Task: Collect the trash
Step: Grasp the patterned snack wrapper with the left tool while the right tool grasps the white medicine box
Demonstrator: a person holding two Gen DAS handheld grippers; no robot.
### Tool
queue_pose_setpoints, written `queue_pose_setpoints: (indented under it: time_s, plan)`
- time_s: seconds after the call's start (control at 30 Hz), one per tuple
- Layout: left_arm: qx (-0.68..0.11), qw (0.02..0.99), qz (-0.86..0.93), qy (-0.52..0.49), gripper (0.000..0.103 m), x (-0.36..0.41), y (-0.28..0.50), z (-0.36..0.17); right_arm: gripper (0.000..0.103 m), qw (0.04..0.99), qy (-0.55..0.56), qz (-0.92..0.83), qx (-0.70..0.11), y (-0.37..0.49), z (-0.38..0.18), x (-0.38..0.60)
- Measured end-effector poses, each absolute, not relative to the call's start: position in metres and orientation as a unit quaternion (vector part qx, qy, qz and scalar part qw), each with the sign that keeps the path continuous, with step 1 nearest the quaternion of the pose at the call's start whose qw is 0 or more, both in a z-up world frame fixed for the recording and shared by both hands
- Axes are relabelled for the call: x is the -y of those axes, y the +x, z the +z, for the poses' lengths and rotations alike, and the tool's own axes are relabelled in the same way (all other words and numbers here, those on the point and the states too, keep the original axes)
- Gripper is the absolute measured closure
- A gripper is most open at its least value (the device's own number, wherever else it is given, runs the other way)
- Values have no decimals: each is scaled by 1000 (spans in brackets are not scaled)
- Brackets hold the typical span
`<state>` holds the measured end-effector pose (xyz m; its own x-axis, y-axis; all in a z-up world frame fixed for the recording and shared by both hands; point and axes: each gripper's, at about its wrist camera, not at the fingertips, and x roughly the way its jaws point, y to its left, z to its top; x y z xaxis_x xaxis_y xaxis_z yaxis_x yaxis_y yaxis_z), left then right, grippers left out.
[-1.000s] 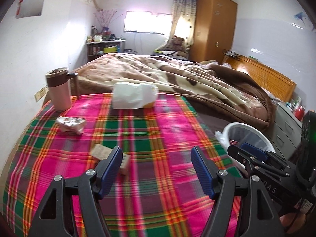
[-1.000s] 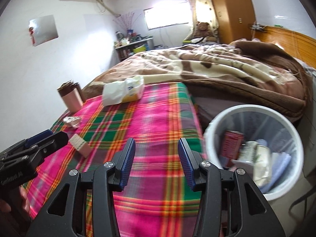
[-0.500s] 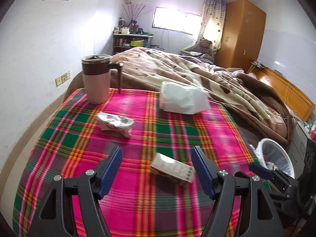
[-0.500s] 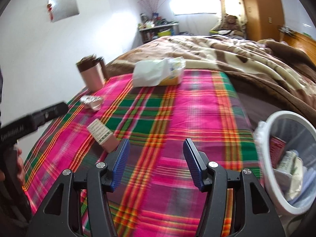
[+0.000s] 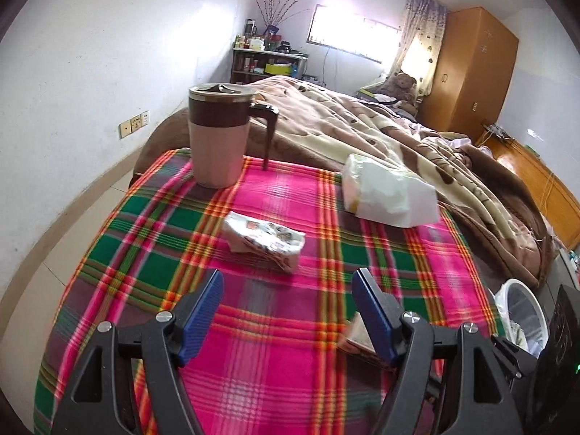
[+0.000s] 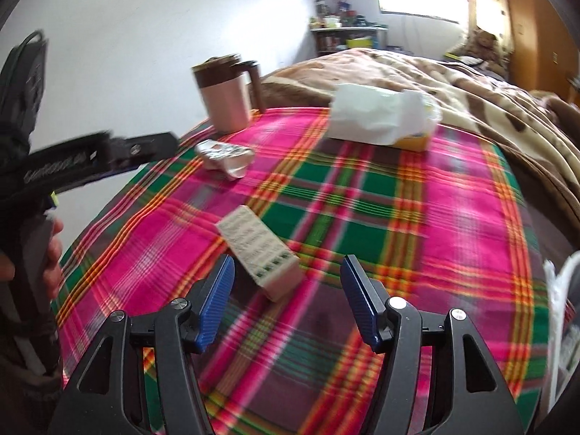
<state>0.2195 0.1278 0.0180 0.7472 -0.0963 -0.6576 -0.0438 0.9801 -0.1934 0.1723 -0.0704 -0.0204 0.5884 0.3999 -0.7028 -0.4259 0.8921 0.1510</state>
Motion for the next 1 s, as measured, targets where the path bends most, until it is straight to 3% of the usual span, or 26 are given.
queue_pose_setpoints:
  time_s: [0.53,0.63,0.77,1.0]
  plan:
    - [-398,906,-3,-143,27,-153,271,-11,41,874,-43,233,-425,198,-36,49]
    - [-404,903,-2,-147,27,-152,278,-16,56,878,-30,221,-424,199,-35,57]
    - [-409,898,-3,-163,27,-153,287,-21,64,881,-9,203,-427,201,-34,69]
    - [-416,892,5,-178,27,-150,305,-29,66,889,17,173,-423,200,-30,91]
